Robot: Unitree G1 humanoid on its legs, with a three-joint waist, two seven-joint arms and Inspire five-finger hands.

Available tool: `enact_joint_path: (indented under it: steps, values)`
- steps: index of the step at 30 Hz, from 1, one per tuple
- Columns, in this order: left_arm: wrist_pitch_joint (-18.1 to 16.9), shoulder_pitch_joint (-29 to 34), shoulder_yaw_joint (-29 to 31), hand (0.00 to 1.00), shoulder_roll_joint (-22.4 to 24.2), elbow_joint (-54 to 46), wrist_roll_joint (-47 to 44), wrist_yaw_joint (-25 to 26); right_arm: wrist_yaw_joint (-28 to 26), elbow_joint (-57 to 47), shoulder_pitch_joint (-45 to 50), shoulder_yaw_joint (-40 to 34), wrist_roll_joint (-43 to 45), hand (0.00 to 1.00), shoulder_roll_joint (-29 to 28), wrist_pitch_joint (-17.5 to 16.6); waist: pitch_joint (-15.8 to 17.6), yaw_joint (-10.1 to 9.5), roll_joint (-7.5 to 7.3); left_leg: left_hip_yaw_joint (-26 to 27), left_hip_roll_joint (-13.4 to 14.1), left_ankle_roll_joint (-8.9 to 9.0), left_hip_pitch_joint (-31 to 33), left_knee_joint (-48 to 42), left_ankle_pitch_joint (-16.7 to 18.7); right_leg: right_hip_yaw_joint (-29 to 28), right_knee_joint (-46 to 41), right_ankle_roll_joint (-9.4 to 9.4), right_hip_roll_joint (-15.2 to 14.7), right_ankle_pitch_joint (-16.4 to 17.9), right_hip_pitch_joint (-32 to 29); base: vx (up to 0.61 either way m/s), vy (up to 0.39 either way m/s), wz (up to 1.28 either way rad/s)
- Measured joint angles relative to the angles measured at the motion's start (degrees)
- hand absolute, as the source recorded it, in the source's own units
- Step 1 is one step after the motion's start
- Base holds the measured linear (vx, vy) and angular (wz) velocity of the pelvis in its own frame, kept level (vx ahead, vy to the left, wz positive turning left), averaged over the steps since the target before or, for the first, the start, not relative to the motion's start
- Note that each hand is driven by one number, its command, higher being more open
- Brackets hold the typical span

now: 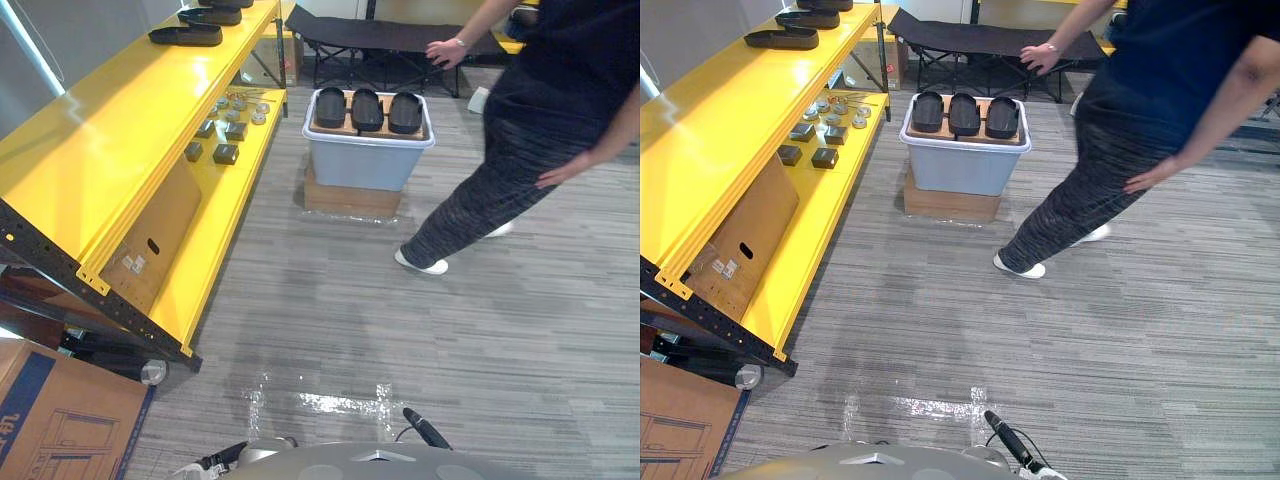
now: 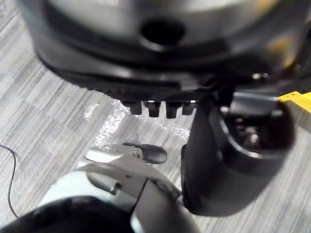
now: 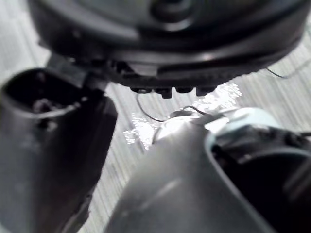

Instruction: Walk over and take three plastic housings, then place them on the shelf

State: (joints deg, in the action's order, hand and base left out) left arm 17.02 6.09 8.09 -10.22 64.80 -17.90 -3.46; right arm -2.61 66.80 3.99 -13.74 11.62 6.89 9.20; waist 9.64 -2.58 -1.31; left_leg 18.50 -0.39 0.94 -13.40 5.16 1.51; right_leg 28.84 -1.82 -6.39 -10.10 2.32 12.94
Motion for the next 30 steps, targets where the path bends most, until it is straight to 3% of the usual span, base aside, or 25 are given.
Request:
enact_joint_path:
  steps: [4,13,16,20,25,30]
  values:
    - [-3.08,0.23,-1.81,1.0,0.42,-0.1,-3.96,-0.38,2.34,-0.83,-1.02,4.1,0.07,1.0,-0.2,-9.84,0.02,0.07,0.08,0.0,0.09,-0.18,0.4,0.03,-0.35,0.29,0.39,0.01,0.07,0.01,-0.56,-0.08,0.01,0.03]
    - [-10.44,0.81,-4.72,1.0,0.64,-0.7,-6.7,-1.31,5.35,-4.22,-2.51,11.13,0.09,1.0,-3.13,-16.29,0.07,-0.17,-0.12,0.12,-0.42,-0.46,1.47,0.01,-0.52,0.58,2.25,-0.12,0.13,-1.47,-0.37,0.01,0.014,0.01]
    - [-15.69,2.92,-6.15,1.0,1.39,-8.8,-7.86,-0.99,9.47,-18.92,-0.06,15.99,0.07,1.0,-4.03,-20.54,0.11,0.23,-0.05,0.29,-0.45,-0.66,3.11,-0.01,-0.68,0.51,2.98,0.11,0.24,-2.31,-1.86,0.0,0.0,0.0]
    - [-19.62,2.44,-7.94,1.0,4.05,-18.77,-14.03,-1.43,8.14,-25.0,-2.0,16.5,0.53,1.0,-4.48,-26.2,0.02,0.33,-0.17,0.66,-0.72,-0.7,2.97,-0.01,-0.71,0.44,3.02,0.05,-0.03,-2.47,-1.71,0.0,0.0,0.0]
    - [-19.0,0.46,-10.49,1.0,6.38,-19.13,-12.9,0.04,6.6,-22.81,-3.02,16.71,3.09,1.0,-4.55,-25.4,0.03,1.38,-0.09,1.1,-0.66,-0.54,2.86,-0.01,-0.61,0.09,3.03,0.05,0.02,-2.46,-1.81,-0.01,0.009,-0.04]
    - [-17.78,0.06,-9.44,1.0,6.66,-17.64,-13.2,2.74,5.47,-13.59,-2.03,13.28,9.24,1.0,-4.54,-19.31,-0.05,1.47,0.32,1.6,-0.47,-0.27,2.33,-0.02,-0.44,-0.42,3.03,0.08,0.19,-2.45,-1.57,0.0,-0.003,-0.06]
